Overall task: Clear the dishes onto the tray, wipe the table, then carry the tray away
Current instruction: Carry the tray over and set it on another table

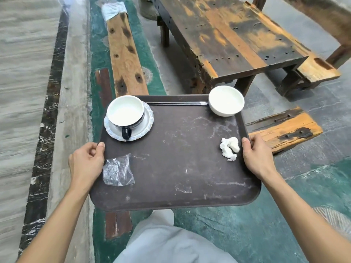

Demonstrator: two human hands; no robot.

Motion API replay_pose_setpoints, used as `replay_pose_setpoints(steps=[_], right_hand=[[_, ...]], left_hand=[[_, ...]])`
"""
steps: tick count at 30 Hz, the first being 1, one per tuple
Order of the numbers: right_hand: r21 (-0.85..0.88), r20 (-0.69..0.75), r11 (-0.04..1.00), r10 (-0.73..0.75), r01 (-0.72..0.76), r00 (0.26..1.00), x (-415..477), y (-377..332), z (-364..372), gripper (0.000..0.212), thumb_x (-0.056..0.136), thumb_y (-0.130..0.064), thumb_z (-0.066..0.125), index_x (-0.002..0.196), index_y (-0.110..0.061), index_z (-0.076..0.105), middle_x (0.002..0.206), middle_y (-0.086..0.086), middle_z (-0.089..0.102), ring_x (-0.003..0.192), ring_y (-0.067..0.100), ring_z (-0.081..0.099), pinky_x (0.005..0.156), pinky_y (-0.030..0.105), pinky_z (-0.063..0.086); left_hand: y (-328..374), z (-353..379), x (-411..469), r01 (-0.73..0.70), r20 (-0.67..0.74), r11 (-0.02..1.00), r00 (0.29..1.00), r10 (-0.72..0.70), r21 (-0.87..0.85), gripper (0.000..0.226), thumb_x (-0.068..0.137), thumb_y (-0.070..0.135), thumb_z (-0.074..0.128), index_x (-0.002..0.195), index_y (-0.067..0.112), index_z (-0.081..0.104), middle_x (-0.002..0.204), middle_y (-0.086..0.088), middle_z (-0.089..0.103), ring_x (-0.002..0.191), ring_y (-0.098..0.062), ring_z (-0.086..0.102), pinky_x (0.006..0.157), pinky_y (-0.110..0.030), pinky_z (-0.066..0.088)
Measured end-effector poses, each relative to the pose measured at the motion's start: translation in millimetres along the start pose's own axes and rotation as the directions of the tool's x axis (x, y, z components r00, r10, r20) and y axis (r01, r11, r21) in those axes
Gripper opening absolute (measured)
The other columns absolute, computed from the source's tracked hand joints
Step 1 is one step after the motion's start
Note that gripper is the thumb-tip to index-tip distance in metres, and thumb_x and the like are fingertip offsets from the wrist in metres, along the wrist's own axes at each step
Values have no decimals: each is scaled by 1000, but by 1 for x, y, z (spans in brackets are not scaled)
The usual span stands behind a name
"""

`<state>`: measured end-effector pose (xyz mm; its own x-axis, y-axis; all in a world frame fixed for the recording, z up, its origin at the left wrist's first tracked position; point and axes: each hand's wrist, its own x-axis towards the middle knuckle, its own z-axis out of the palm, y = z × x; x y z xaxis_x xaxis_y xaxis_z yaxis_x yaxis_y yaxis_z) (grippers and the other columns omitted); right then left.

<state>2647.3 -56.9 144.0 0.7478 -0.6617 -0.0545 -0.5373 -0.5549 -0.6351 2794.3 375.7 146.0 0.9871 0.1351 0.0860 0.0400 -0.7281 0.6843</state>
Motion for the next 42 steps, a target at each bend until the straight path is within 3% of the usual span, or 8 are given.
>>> replay_pose_setpoints(steps=[3, 9, 17, 23, 29, 35, 38, 42], right_hand=[[11, -30, 999, 35, -35, 999, 35, -17, 15, 25, 102, -31, 46, 96, -8, 52, 87, 8, 60, 86, 34, 56, 72, 38, 34], [39, -73, 994, 104, -102, 992, 97, -49, 32, 22, 102, -34, 46, 95, -13, 50, 78, -8, 53, 81, 29, 52, 70, 36, 32], [24, -132, 992, 123, -121, 984, 190, -62, 38, 20, 102, -31, 47, 92, -14, 48, 74, -2, 54, 77, 30, 51, 68, 36, 31], [11, -140, 991, 136, -136, 981, 283, -61, 37, 23, 102, -33, 47, 87, -15, 46, 72, -1, 55, 72, 30, 49, 64, 37, 27], [51, -138, 992, 125, -119, 982, 376, -59, 30, 20, 102, -29, 48, 85, -18, 43, 71, -2, 55, 72, 30, 49, 66, 36, 28], [59, -127, 991, 129, -122, 984, 441, -66, 26, 28, 101, -32, 48, 77, -23, 39, 72, 0, 56, 66, 13, 48, 63, 38, 29], [55, -127, 992, 119, -113, 985, 468, -72, 25, 23, 102, -31, 47, 82, -20, 43, 73, 2, 56, 65, 14, 47, 63, 38, 28], [63, -134, 991, 126, -119, 983, 506, -78, 23, 22, 102, -30, 47, 87, -15, 46, 75, 5, 58, 66, 16, 48, 60, 38, 28]], left_hand=[[11, 15, 60, -37, 25, 999, 999, 37, -2, 36, 96, 36, 60, 71, 10, 61, 60, -14, 61, 59, -32, 57, 66, -33, 44], [36, 48, 162, -77, 83, 995, 993, 81, -58, 38, 96, 37, 60, 71, 9, 61, 64, -20, 60, 58, -34, 55, 64, -37, 47], [77, 109, 249, -89, 116, 991, 988, 100, -101, 36, 95, 39, 59, 69, 15, 63, 53, -2, 54, 54, -22, 51, 65, -33, 43], [117, 175, 307, -88, 110, 991, 989, 99, -99, 40, 94, 41, 58, 70, 10, 62, 62, -18, 56, 62, -36, 55, 71, -39, 50], [162, 227, 360, -71, 78, 993, 994, 78, -91, 35, 93, 42, 59, 69, 17, 64, 59, -8, 56, 59, -26, 52, 66, -33, 42], [194, 256, 406, -57, 87, 991, 994, 68, -118, 36, 91, 44, 59, 69, 17, 64, 52, 3, 49, 55, -24, 48, 64, -32, 40], [209, 272, 431, -66, 89, 989, 993, 78, -136, 28, 91, 44, 59, 74, 21, 64, 51, 9, 49, 55, -23, 44, 66, -33, 40], [231, 295, 467, -90, 104, 987, 989, 104, -134, 29, 91, 44, 60, 73, 21, 65, 52, 2, 47, 56, -23, 45, 65, -32, 39]])
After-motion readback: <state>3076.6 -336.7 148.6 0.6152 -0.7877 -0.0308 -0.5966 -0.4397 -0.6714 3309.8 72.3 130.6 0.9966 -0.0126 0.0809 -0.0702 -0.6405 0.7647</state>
